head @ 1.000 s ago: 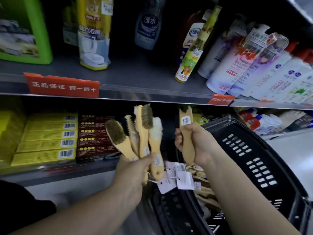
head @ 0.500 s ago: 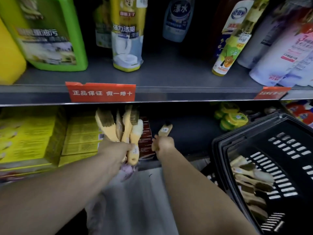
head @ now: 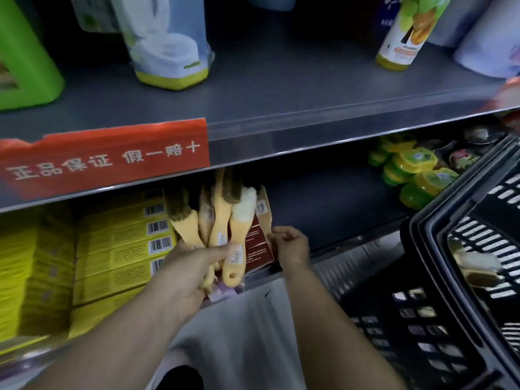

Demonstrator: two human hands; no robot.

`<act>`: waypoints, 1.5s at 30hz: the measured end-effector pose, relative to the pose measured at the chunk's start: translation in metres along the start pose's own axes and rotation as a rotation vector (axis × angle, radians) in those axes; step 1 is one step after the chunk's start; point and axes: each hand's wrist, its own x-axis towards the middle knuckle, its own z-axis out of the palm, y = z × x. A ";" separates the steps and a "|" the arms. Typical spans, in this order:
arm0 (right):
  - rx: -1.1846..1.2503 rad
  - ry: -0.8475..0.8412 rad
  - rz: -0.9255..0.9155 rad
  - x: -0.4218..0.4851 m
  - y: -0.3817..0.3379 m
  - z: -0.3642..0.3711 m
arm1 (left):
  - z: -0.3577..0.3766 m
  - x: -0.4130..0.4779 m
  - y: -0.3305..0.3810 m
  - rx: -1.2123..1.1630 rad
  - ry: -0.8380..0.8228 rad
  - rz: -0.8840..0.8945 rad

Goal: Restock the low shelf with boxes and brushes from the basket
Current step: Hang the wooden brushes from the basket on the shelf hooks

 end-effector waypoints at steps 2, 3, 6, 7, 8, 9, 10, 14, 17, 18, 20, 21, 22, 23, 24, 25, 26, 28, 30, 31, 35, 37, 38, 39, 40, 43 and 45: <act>-0.091 -0.012 -0.014 0.008 0.002 -0.004 | 0.003 0.006 -0.006 -0.036 -0.018 -0.009; -0.118 -0.014 -0.026 0.011 0.003 -0.007 | 0.005 0.008 -0.008 -0.040 -0.023 -0.008; -0.162 -0.049 -0.045 0.012 0.002 -0.016 | 0.010 0.015 -0.015 -0.057 -0.035 -0.006; -0.179 -0.066 -0.058 0.011 0.001 -0.017 | 0.013 0.016 -0.017 -0.065 -0.036 -0.008; -0.202 -0.061 -0.087 0.008 -0.002 -0.019 | 0.015 0.017 -0.019 -0.069 -0.037 -0.006; -0.224 -0.037 -0.127 0.002 -0.007 -0.020 | 0.018 0.019 -0.021 -0.077 -0.034 -0.004; -0.217 -0.016 -0.176 -0.007 -0.013 -0.022 | 0.020 0.021 -0.024 -0.089 -0.025 0.003; -0.075 -0.258 -0.237 -0.047 -0.040 -0.028 | 0.028 0.027 -0.030 -0.106 0.005 0.055; -0.057 -0.354 -0.143 -0.062 -0.051 -0.031 | 0.034 0.024 -0.032 -0.107 -0.012 0.086; -0.032 -0.381 -0.122 -0.064 -0.053 -0.032 | 0.036 0.023 -0.032 -0.110 -0.011 0.094; -0.015 -0.428 -0.116 -0.065 -0.054 -0.034 | 0.040 0.024 -0.035 -0.113 0.006 0.105; -0.009 -0.427 -0.116 -0.064 -0.054 -0.035 | 0.042 0.024 -0.037 -0.123 0.023 0.106; 0.016 -0.398 -0.115 -0.061 -0.054 -0.037 | 0.042 0.026 -0.037 -0.141 0.045 0.107; 0.051 -0.335 -0.119 -0.056 -0.053 -0.039 | 0.042 0.028 -0.037 -0.168 0.065 0.108; 0.070 -0.240 -0.129 -0.047 -0.052 -0.042 | 0.042 0.030 -0.036 -0.195 0.081 0.112; 0.068 -0.133 -0.137 -0.035 -0.051 -0.045 | 0.041 0.032 -0.034 -0.211 0.096 0.118; 0.048 -0.043 -0.136 -0.023 -0.051 -0.048 | 0.039 0.033 -0.032 -0.214 0.110 0.120; -0.035 0.017 -0.114 -0.003 -0.046 -0.048 | 0.036 0.034 -0.030 -0.220 0.126 0.101; -0.130 -0.027 -0.081 0.013 -0.036 -0.040 | 0.035 0.035 -0.031 -0.228 0.118 0.066; -0.153 -0.040 -0.066 0.019 -0.031 -0.036 | 0.035 0.035 -0.031 -0.223 0.107 0.051; -0.135 -0.064 -0.056 0.031 -0.018 -0.026 | 0.036 0.035 -0.034 -0.217 0.065 0.040; -0.157 -0.085 -0.082 0.032 -0.015 -0.025 | 0.037 0.037 -0.034 -0.231 0.064 0.044; -0.174 -0.092 -0.095 0.032 -0.014 -0.026 | 0.038 0.037 -0.034 -0.230 0.068 0.043; -0.187 -0.096 -0.107 0.032 -0.013 -0.026 | 0.040 0.037 -0.035 -0.227 0.072 0.042; -0.192 -0.098 -0.115 0.032 -0.013 -0.027 | 0.041 0.037 -0.035 -0.224 0.074 0.040; -0.218 -0.119 -0.139 0.034 -0.010 -0.029 | 0.043 0.037 -0.036 -0.217 0.085 0.029; -0.233 -0.124 -0.153 0.035 -0.009 -0.031 | 0.044 0.037 -0.036 -0.199 0.084 0.017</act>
